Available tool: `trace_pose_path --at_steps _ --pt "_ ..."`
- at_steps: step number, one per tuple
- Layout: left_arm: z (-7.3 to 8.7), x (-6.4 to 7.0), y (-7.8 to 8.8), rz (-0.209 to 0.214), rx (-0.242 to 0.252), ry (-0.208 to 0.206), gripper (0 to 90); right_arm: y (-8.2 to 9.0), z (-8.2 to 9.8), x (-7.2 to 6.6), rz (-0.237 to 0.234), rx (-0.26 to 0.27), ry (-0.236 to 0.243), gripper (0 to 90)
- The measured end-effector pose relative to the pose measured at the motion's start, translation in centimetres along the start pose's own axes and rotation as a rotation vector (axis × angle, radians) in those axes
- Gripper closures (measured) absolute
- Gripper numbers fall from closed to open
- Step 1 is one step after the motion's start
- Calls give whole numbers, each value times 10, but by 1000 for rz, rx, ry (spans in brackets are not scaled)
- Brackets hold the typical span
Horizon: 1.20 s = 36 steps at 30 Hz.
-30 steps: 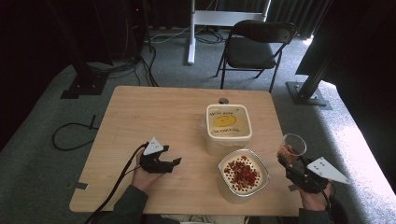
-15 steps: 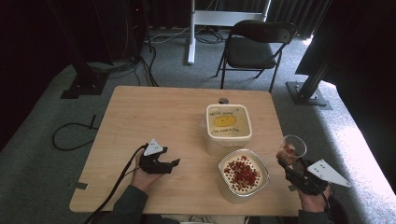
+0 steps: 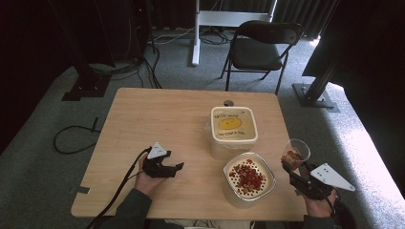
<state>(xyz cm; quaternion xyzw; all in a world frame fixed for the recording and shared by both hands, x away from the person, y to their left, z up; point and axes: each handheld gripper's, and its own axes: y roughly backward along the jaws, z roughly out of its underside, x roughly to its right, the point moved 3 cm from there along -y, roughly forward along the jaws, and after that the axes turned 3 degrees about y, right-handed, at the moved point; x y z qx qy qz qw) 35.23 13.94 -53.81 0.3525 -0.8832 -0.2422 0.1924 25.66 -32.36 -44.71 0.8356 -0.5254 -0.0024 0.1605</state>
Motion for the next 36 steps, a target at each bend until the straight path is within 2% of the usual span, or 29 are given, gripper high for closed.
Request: trace_pose_path --at_steps 3,6,10,12,16,20,36 --pt "0 0 0 1 1 -4 229 1 0 1 6 -8 -7 501" --pt "1 -1 -1 -2 -5 -2 229 -1 -2 -4 2 -14 31 501" --pt "2 -3 0 -6 -2 1 229 1 -2 -1 10 -24 48 501" --pt "3 -5 0 -11 -4 6 229 3 -2 1 26 -48 84 501" --pt "4 -8 0 -20 -5 14 231 6 -5 3 44 -67 122 502" --pt "5 -10 -1 -26 -8 17 232 7 -10 0 55 -98 193 503" --pt "6 -13 -3 -36 -20 17 234 8 -21 -11 73 -168 357 503"
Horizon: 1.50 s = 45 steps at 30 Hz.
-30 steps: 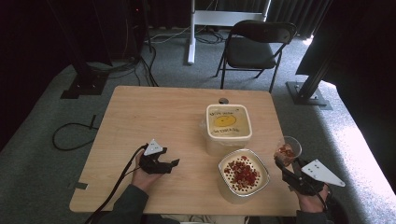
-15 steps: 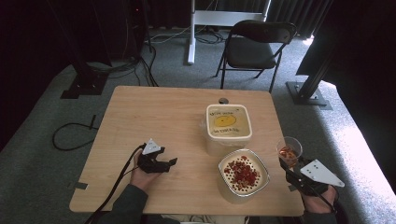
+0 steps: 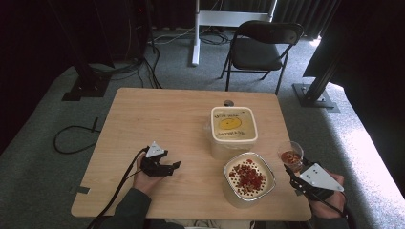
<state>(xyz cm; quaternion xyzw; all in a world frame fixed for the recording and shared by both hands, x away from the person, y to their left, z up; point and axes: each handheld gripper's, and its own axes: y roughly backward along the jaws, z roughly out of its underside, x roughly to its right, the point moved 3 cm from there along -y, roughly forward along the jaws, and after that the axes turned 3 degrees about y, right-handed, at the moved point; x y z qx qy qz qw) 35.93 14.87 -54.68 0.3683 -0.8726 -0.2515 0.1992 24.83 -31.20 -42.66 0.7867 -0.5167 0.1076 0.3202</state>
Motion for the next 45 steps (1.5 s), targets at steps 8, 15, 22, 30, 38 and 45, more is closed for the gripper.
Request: trace_pose_path --at_steps 8,15,22,30,38,45 --pt "0 0 -1 0 0 6 235 0 -4 -2 -3 -20 52 504" --pt "0 -1 -1 2 -3 5 236 0 -9 -6 -6 -41 120 504" --pt "0 0 -1 1 2 6 238 -1 -14 -10 -2 -68 189 503" --pt "0 0 -1 1 4 6 238 -3 -19 -14 12 -105 290 502" --pt "0 0 -1 2 3 6 238 -5 -22 -18 33 -152 403 503" --pt "0 0 -1 2 3 6 238 -5 -26 -24 61 -205 532 503"
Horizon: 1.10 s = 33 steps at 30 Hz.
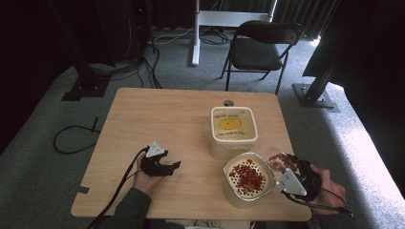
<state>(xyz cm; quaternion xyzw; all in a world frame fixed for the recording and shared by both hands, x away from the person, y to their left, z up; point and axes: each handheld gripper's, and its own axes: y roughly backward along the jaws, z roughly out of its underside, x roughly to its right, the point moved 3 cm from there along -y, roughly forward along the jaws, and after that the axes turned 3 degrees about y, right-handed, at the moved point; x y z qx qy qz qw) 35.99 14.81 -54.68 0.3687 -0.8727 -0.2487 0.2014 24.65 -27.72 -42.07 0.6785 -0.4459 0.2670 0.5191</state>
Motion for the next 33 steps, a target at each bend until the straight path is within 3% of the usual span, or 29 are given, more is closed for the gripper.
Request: trace_pose_path --at_steps 7,13,20,27,31,33 --pt "0 0 0 1 -1 -1 238 4 -12 -9 80 -84 209 504" --pt "0 0 0 1 -1 0 238 6 -20 -14 131 -133 354 503" --pt "0 0 0 2 1 1 238 8 -22 -12 165 -135 386 503" --pt "0 0 0 1 0 0 238 7 -20 -10 174 -157 397 503" --pt "0 1 0 2 0 1 238 10 -24 -13 164 -137 421 503" --pt "0 0 0 3 3 2 238 8 -19 -10 169 -162 425 503"
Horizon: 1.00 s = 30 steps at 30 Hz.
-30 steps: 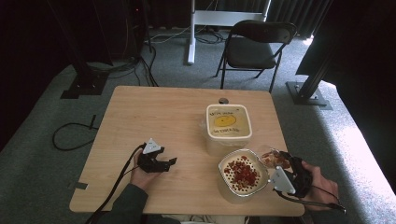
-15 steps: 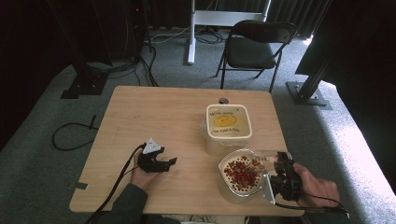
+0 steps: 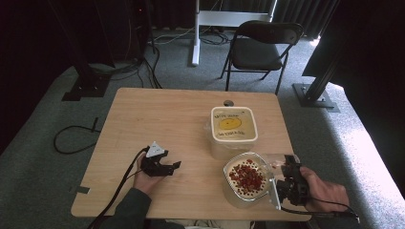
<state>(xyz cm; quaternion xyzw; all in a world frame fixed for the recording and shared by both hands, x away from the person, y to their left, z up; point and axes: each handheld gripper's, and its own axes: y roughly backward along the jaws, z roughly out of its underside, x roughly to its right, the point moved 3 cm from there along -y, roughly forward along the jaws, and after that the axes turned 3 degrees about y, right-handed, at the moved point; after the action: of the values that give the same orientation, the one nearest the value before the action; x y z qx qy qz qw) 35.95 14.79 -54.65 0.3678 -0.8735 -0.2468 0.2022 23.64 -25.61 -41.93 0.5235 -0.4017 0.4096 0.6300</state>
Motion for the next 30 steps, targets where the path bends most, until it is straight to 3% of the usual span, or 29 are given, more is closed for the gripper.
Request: trace_pose_path --at_steps 2,4,8,11,15,16,17,19,22,24,26,29,30 --pt "0 -1 -1 -2 -7 -2 238 -2 1 -1 2 -24 20 504" --pt "0 0 -1 -2 -6 -3 238 1 -4 -1 4 -9 58 505" --pt "0 0 -1 -1 -6 -3 238 -4 2 2 16 -46 49 505" --pt "0 0 -1 -2 -7 -2 238 0 -8 -1 10 -12 94 507" --pt "0 0 -1 -2 -6 -2 238 -6 -3 -2 13 -62 114 507" --pt "0 0 -1 -1 -7 -1 238 -3 -7 -3 9 -35 131 508" --pt "0 0 -1 -1 -7 -2 238 -1 -8 -2 13 -21 123 508" --pt "0 1 -1 1 -3 -2 238 -3 -3 2 21 -46 108 508" --pt "0 1 -1 1 -5 -1 238 -4 -4 0 15 -45 135 508" --pt "0 0 -1 1 -6 -3 238 -3 -3 3 27 -51 116 509" --pt "0 0 -1 0 -8 -4 238 -2 -8 -1 18 -32 155 509" --pt "0 1 -1 1 -7 -4 238 -1 -8 3 35 -36 133 510" --pt "1 0 -2 1 -10 -4 238 -1 -11 1 30 -31 152 510"
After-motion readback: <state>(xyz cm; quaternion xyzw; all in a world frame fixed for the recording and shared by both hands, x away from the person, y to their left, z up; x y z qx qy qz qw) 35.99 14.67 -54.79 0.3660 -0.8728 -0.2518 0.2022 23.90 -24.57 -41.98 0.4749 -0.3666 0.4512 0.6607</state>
